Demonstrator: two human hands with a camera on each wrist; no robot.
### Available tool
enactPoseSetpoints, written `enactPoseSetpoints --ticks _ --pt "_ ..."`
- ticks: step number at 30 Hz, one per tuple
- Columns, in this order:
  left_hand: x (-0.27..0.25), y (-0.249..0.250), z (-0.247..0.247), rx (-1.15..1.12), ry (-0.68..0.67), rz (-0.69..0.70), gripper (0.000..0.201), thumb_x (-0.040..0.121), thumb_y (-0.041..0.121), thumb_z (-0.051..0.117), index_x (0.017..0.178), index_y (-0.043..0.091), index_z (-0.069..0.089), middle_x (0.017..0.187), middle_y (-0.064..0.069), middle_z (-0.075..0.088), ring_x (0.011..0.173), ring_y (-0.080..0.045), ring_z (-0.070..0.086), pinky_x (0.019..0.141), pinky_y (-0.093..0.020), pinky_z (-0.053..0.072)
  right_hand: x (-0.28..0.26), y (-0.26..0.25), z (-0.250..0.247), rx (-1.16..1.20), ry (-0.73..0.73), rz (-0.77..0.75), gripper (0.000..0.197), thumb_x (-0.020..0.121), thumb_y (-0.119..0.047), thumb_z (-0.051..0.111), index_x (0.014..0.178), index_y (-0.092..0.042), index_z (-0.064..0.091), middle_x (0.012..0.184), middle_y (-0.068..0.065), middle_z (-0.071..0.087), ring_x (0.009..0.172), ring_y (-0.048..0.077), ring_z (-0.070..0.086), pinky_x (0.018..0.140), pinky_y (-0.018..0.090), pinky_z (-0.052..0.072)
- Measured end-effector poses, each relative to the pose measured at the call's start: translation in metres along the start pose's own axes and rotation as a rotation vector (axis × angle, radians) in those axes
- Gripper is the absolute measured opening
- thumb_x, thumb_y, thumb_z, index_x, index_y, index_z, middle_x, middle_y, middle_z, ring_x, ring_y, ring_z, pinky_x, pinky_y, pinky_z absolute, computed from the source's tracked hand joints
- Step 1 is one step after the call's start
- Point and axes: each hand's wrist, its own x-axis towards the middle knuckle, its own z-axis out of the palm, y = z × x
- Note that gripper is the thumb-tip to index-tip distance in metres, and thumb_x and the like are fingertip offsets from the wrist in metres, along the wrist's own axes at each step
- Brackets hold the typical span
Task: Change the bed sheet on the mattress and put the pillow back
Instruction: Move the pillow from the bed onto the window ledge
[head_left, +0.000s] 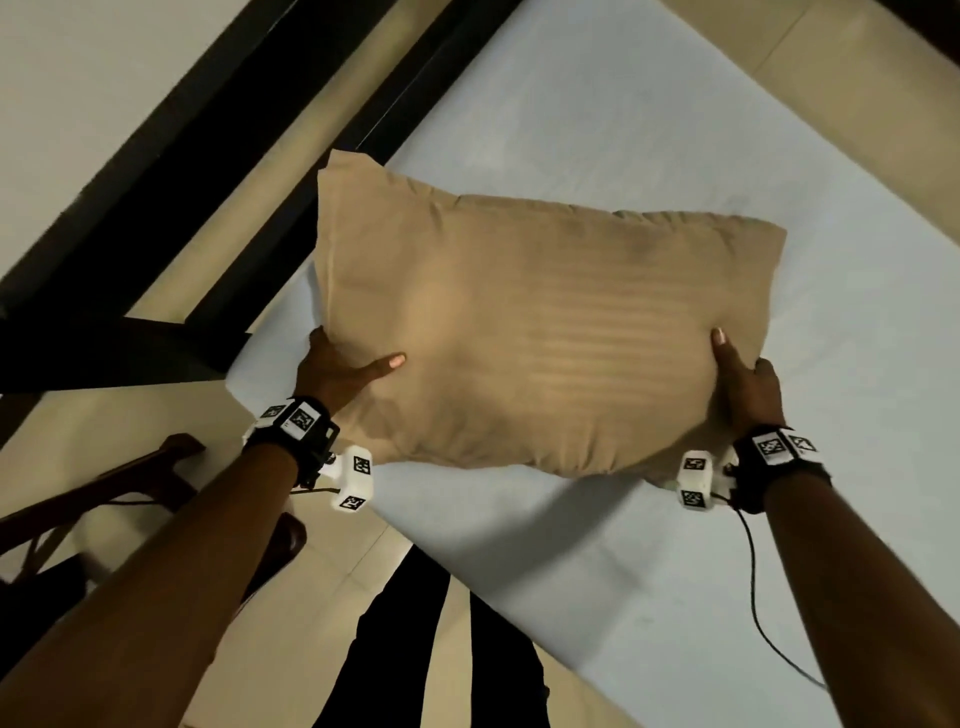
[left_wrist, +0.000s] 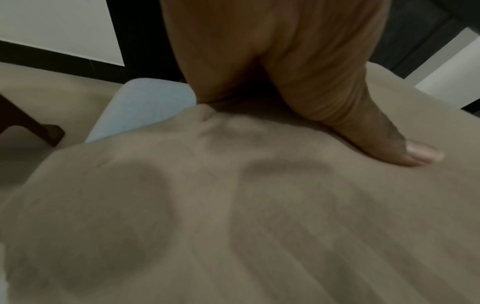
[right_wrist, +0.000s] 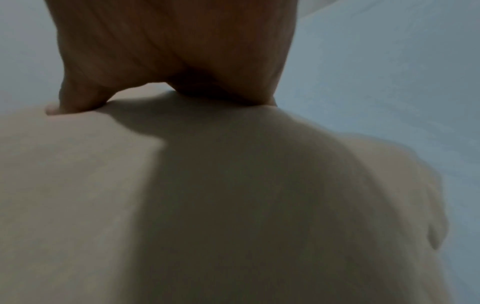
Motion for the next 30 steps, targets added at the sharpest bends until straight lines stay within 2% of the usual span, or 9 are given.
enactPoseSetpoints --ticks 3,6,9,14,18,21,23,26,30 --pt "-0.006 0.007 -0.006 -0.020 0.005 -0.038 0.116 0.049 0.061 0.095 0.142 0.014 0.044 0.140 -0.002 0.056 0.127 -0.025 0.055 0.107 -0.034 0.045 -0.008 0.003 -0.005 0.046 -0.037 -0.032 0.081 0.080 -0.069 0.068 0.139 -0.015 0.056 0.132 0.004 0.061 0.112 0.022 0.057 0.094 0.031 0.040" --pt "-0.013 0.014 -0.012 -0.065 0.010 -0.047 0.118 0.032 0.069 0.095 0.131 0.019 0.056 0.127 0.004 0.065 0.116 -0.019 0.062 0.102 -0.037 0.052 -0.029 0.000 -0.006 0.136 -0.031 -0.062 0.067 0.086 -0.055 0.071 0.138 -0.014 0.059 0.121 0.001 0.063 0.107 0.019 0.058 0.092 0.027 0.040" --pt "-0.032 0.026 -0.024 -0.058 0.018 -0.009 0.107 0.033 0.067 0.097 0.123 0.020 0.063 0.117 0.005 0.070 0.107 -0.016 0.066 0.096 -0.035 0.055 -0.060 0.003 -0.008 0.233 0.046 -0.077 0.064 0.080 -0.051 0.078 0.129 -0.012 0.065 0.114 0.001 0.068 0.103 0.020 0.063 0.088 0.027 0.044" --pt "-0.090 0.068 -0.050 0.020 0.054 0.101 0.103 0.034 0.069 0.095 0.119 0.018 0.068 0.115 0.001 0.072 0.106 -0.021 0.067 0.095 -0.038 0.057 -0.141 0.000 -0.035 0.432 0.124 -0.030 0.058 0.067 -0.044 0.089 0.111 -0.009 0.074 0.100 0.000 0.076 0.093 0.019 0.072 0.086 0.034 0.058" --pt "-0.149 0.101 -0.069 0.078 0.044 0.179 0.097 0.044 0.058 0.097 0.124 0.014 0.065 0.122 -0.005 0.070 0.111 -0.026 0.066 0.096 -0.036 0.054 -0.205 0.013 -0.083 0.517 0.175 0.053 0.059 0.056 -0.049 0.093 0.098 -0.010 0.076 0.093 0.002 0.078 0.087 0.023 0.073 0.085 0.043 0.061" --pt "-0.192 0.116 -0.081 0.149 0.020 0.233 0.107 0.036 0.073 0.091 0.123 0.015 0.064 0.120 -0.006 0.071 0.109 -0.028 0.067 0.095 -0.040 0.056 -0.251 0.026 -0.131 0.598 0.228 0.083 0.056 0.056 -0.048 0.093 0.094 -0.011 0.076 0.093 0.004 0.078 0.084 0.024 0.073 0.079 0.039 0.061" --pt "-0.215 0.126 -0.089 0.163 -0.002 0.280 0.117 0.028 0.083 0.086 0.123 0.018 0.064 0.118 -0.003 0.071 0.106 -0.026 0.068 0.093 -0.041 0.057 -0.282 0.034 -0.164 0.645 0.274 0.070 0.050 0.057 -0.046 0.093 0.091 -0.013 0.077 0.090 0.001 0.078 0.087 0.026 0.074 0.080 0.040 0.061" --pt "-0.244 0.145 -0.102 0.170 -0.042 0.343 0.117 0.026 0.084 0.085 0.119 0.016 0.066 0.116 -0.005 0.072 0.104 -0.026 0.069 0.092 -0.043 0.058 -0.322 0.046 -0.204 0.720 0.325 0.024 0.049 0.057 -0.047 0.094 0.092 -0.017 0.078 0.091 0.001 0.078 0.090 0.030 0.074 0.086 0.051 0.060" --pt "-0.282 0.171 -0.110 0.153 -0.115 0.465 0.107 0.027 0.080 0.089 0.114 0.021 0.069 0.109 0.000 0.074 0.099 -0.022 0.070 0.089 -0.041 0.059 -0.379 0.063 -0.241 0.816 0.409 0.033 0.050 0.058 -0.045 0.094 0.092 -0.012 0.078 0.091 0.004 0.078 0.090 0.031 0.074 0.084 0.051 0.061"
